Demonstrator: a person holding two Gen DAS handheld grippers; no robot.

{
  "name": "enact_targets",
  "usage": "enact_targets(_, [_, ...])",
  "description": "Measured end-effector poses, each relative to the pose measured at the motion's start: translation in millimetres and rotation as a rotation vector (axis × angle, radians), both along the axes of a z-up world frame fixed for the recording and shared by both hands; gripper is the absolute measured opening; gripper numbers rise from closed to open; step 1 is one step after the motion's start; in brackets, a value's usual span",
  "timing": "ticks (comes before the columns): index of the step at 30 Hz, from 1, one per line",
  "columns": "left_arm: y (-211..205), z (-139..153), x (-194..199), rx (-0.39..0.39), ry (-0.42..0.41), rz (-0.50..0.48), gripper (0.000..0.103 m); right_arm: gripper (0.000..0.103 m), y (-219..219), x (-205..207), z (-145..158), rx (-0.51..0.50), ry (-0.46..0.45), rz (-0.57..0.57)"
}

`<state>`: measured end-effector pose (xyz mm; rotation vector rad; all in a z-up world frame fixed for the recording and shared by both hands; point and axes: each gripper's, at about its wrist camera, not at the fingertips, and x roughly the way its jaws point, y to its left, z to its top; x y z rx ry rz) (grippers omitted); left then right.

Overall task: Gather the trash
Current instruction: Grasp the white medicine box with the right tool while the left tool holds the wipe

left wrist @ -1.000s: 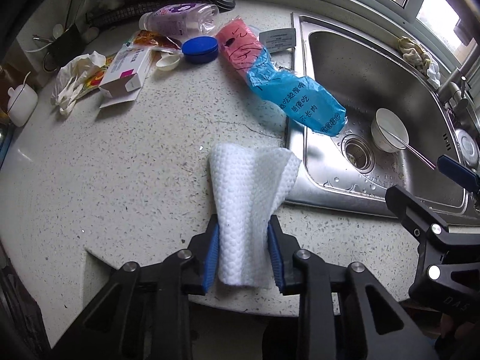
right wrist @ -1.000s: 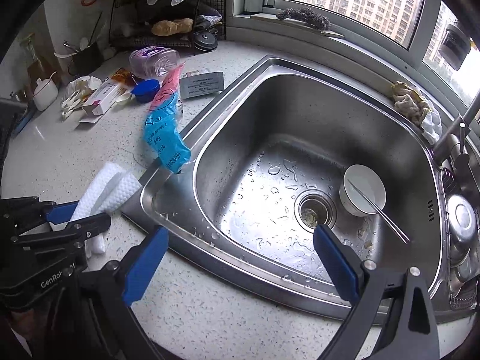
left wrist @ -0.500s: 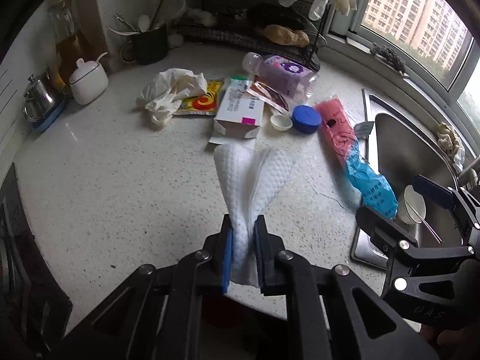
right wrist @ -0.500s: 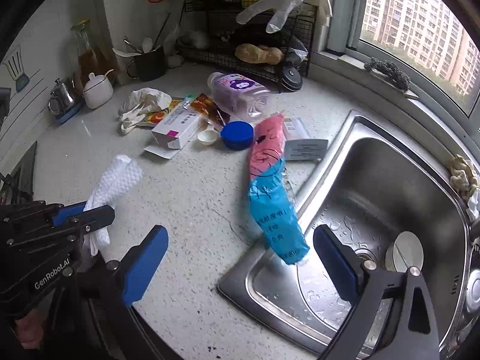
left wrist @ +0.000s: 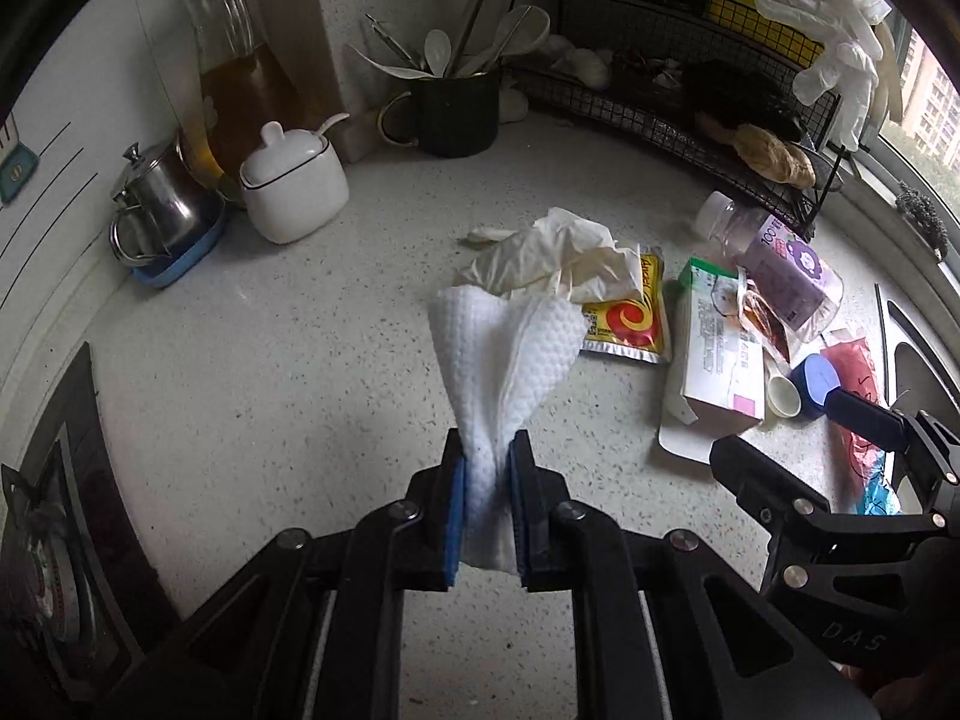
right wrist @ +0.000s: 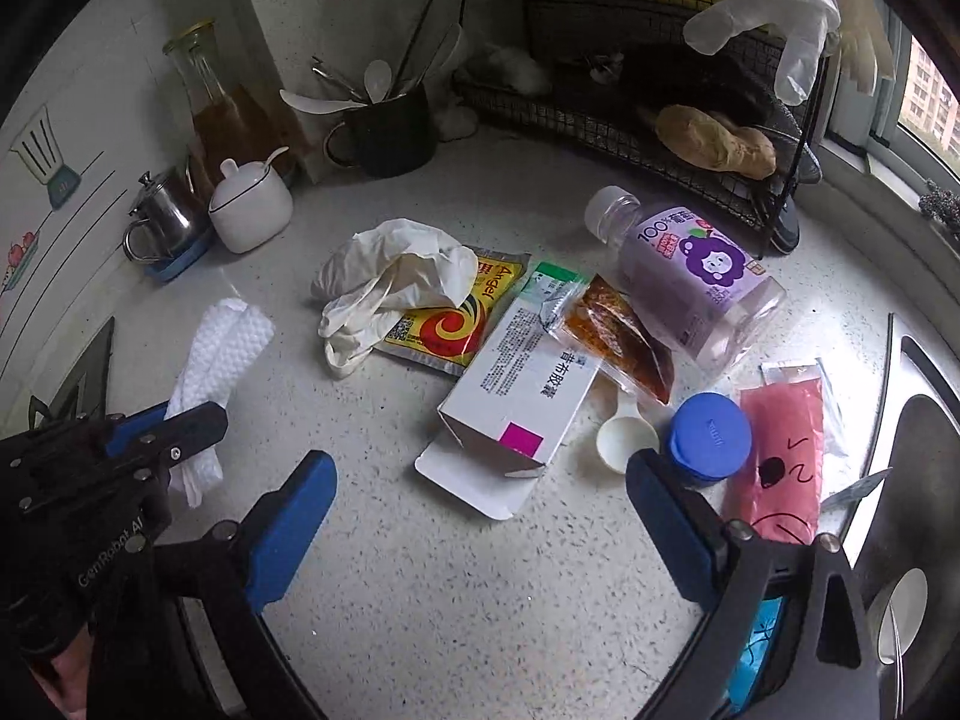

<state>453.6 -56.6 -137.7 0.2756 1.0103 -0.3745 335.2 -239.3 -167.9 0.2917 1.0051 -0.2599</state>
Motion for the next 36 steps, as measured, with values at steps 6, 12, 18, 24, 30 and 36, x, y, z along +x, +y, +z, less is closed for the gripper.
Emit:
enact_targets(6, [-14.6,-14.4,34.2,0.013,-0.008,-0.092,0.011,0.097,-5.3,25.4,-24.6,0.025,0.058,-0.149])
enact_targets(12, [-22.1,-26.1,53.5,0.0,0.013,-0.143,0.011,0.091,-8.2,40.8,-35.9,0.023,0.105,-0.22])
enact_targets(18, [-15.7,-26.4,54.9,-0.004,0.019,-0.121,0.011,0.064,-4.8,46.2,-38.1,-0.008,0.132,-0.199])
enact_targets(24, [-13.3,-24.0,42.2,-0.004,0.013,-0.086,0.012,0.061,-7.2,32.0,-35.9,0.004,0.133,-0.127])
enact_targets(30, [-5.0,-25.6,13.6,-0.003,0.024,0.023,0.011,0.061,-5.0,7.7,-31.7,0.025,0.137,-0.005])
enact_targets(36, [7.9,-22.3,-25.5,-0.027,0.031,0.128,0.011,0.06,4.7,-19.2,-21.3,0.027,0.131,0.136])
